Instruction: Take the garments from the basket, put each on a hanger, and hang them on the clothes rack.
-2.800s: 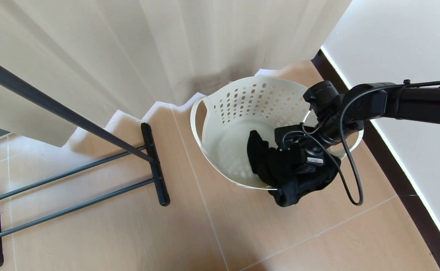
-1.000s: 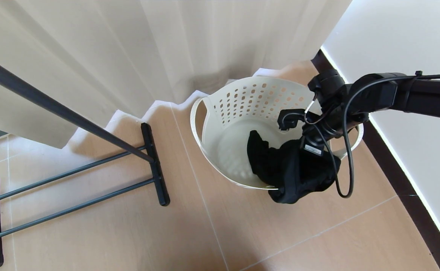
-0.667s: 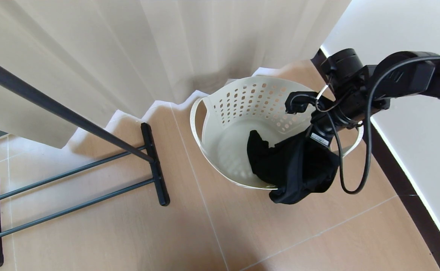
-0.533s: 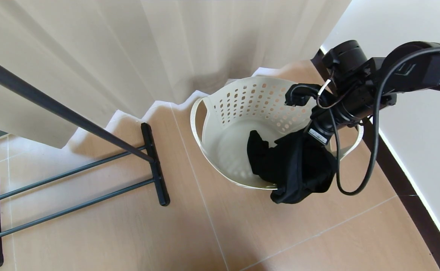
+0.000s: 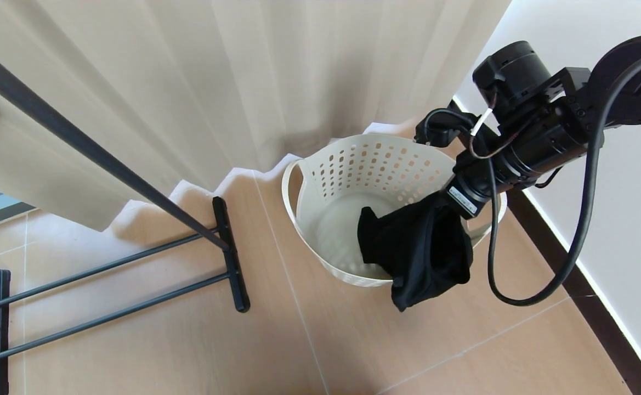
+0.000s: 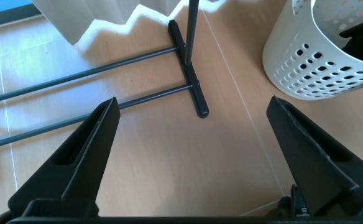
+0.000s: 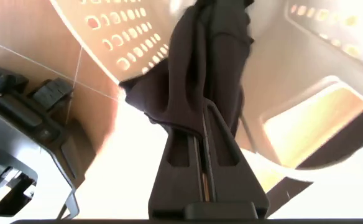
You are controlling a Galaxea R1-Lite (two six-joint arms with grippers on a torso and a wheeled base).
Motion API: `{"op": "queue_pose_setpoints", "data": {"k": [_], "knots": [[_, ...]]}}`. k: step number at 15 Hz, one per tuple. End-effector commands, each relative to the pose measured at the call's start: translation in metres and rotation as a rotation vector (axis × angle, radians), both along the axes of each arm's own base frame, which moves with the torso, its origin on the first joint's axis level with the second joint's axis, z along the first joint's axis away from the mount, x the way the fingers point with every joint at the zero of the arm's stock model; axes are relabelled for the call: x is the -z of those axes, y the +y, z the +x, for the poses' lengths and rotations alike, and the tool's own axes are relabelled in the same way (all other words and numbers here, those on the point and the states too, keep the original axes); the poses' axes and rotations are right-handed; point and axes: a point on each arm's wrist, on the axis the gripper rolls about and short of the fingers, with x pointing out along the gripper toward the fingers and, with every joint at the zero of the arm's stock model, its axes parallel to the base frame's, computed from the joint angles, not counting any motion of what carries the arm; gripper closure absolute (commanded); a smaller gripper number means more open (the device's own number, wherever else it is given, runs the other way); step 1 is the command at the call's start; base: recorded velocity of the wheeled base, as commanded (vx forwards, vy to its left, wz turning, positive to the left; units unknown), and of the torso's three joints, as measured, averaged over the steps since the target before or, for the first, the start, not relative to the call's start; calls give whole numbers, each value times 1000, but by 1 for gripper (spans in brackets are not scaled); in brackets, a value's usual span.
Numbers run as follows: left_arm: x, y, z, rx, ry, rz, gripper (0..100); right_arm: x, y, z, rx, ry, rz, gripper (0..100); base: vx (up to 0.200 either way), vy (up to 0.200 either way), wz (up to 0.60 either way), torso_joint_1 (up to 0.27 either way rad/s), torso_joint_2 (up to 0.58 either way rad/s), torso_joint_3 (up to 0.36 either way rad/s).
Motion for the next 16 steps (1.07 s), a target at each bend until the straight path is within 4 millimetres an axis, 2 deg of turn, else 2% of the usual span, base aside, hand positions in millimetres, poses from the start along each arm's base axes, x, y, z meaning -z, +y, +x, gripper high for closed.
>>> {"op": "queue_pose_setpoints", "data": {"k": [1,8,10,14,15,16], "knots": [[0,0,0,2,0,-1,0,-7,-3,-6,9,-13,18,100,0,0,0,2,2,203],[0,0,0,2,0,-1,0,3,-1,-7,50,41,45,100,0,0,0,0,1,202],[0,0,0,3,0,1,0,6,0,-13,38,56,37,100,0,0,0,-2,2,200],[0,-1,0,29,3,19,0,-6,-3,-23,-10,27,115,100,0,0,0,4,0,207],[0,-1,0,26,3,19,0,-3,-3,-24,-12,34,112,100,0,0,0,-2,2,198],[0,-1,0,28,3,19,0,1,-2,-33,-24,46,108,100,0,0,0,-7,2,212]]}}
